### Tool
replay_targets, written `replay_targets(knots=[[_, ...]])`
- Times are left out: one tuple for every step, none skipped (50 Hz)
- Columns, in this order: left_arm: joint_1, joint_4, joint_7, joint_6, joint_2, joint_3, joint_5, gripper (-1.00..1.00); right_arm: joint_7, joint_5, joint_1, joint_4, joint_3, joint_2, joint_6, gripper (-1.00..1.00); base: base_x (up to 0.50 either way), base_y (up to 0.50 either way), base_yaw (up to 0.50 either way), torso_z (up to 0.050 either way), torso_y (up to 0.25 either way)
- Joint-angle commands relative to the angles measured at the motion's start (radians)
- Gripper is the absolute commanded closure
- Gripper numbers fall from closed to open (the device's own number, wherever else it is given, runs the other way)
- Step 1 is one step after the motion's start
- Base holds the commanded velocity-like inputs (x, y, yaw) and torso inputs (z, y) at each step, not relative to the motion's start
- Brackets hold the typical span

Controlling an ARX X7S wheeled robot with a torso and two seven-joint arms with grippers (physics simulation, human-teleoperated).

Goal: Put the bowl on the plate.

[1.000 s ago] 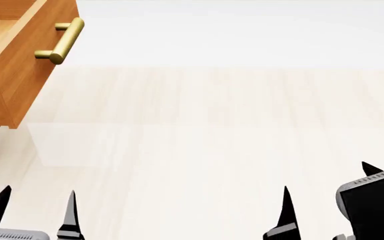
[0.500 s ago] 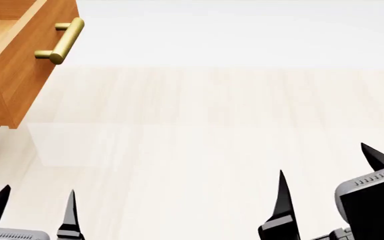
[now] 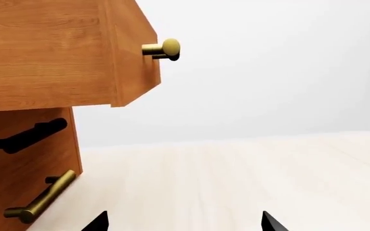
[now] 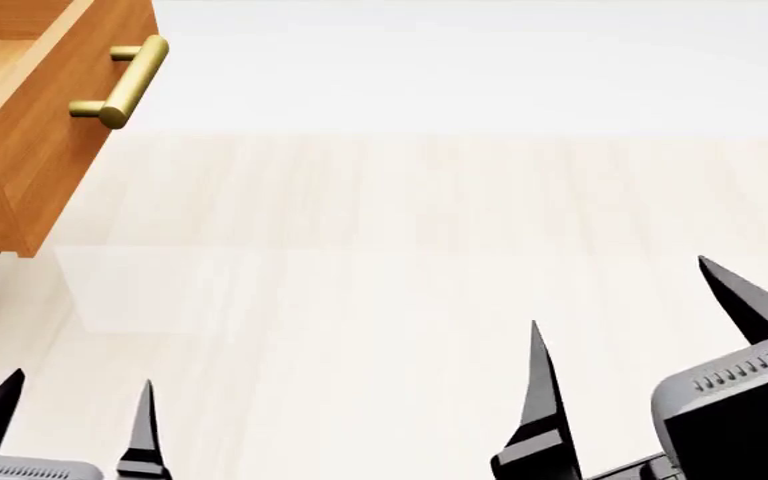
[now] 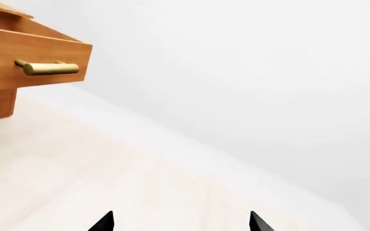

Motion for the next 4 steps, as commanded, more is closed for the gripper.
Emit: replay_targets(knots=[[-0.004, -0.002, 0.0, -0.002, 0.0, 0.007, 0.002, -1.0, -0.021, -0.045, 0.002, -0.008, 0.01, -0.005, -0.025, -1.0, 0.0, 0.0, 0.0, 0.0, 0.0], [-0.004, 0.0, 0.0, -0.005, -0.001, 0.006, 0.001, -1.0, -0.022, -0.043, 0.003, -0.007, 0.011, -0.007, -0.026, -1.0, 0.0, 0.0, 0.0, 0.0, 0.0], [-0.004, 0.002, -0.001, -0.006, -0.001, 0.006, 0.0, -1.0, -0.023, -0.047, 0.005, -0.008, 0.012, -0.009, -0.024, -1.0, 0.0, 0.0, 0.0, 0.0, 0.0], [-0.002, -0.004, 0.0, 0.001, -0.001, 0.007, 0.002, -1.0, -0.024, -0.05, 0.008, -0.008, 0.015, -0.012, -0.025, -1.0, 0.0, 0.0, 0.0, 0.0, 0.0]])
